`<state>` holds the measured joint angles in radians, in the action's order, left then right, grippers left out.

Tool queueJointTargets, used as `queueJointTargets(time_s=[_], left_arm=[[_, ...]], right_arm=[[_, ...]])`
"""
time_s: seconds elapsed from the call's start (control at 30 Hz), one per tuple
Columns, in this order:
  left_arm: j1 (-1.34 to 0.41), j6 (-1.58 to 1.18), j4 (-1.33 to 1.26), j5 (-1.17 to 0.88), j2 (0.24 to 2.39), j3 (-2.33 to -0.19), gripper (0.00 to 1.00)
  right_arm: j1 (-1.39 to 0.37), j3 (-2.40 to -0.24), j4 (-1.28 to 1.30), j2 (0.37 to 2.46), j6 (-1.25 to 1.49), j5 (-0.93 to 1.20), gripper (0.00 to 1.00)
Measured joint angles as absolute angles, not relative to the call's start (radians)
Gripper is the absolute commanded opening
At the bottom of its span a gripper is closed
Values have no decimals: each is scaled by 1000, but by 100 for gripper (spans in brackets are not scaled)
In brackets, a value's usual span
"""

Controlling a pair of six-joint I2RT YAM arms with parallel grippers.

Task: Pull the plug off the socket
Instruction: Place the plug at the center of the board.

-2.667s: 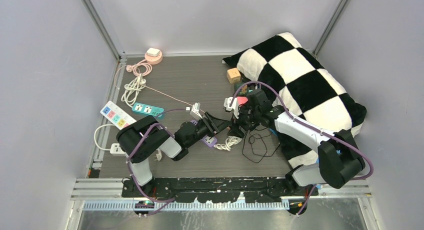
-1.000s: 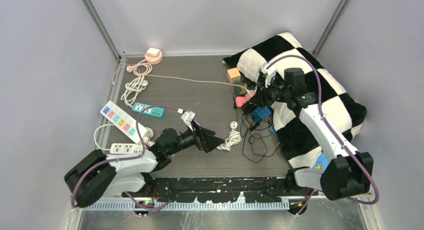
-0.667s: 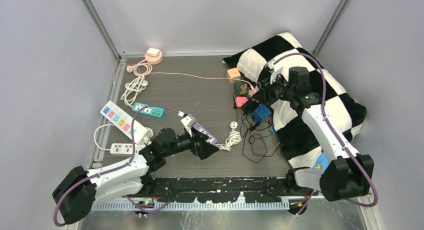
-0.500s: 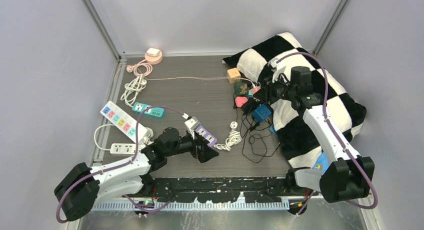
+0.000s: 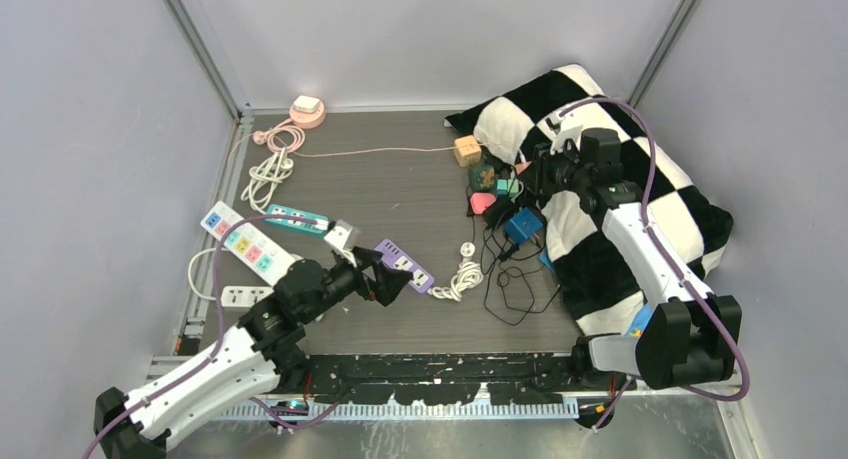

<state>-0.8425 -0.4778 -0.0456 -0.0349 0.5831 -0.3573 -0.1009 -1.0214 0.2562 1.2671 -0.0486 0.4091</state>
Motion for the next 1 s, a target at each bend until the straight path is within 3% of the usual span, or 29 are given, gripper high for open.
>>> queueJointTargets(time_s=[0.17, 0.53, 1.0], left_arm=[[-835, -454, 41, 96, 495, -382, 100], [-829, -393, 207, 193, 589, -476, 100], [-829, -386, 224, 200, 542, -438, 100]], right_arm=[[-101, -1021, 231, 1285, -24, 276, 1], [-81, -1032, 121, 1097, -30, 53, 1], [-9, -1167, 181, 1092, -43, 109, 1]])
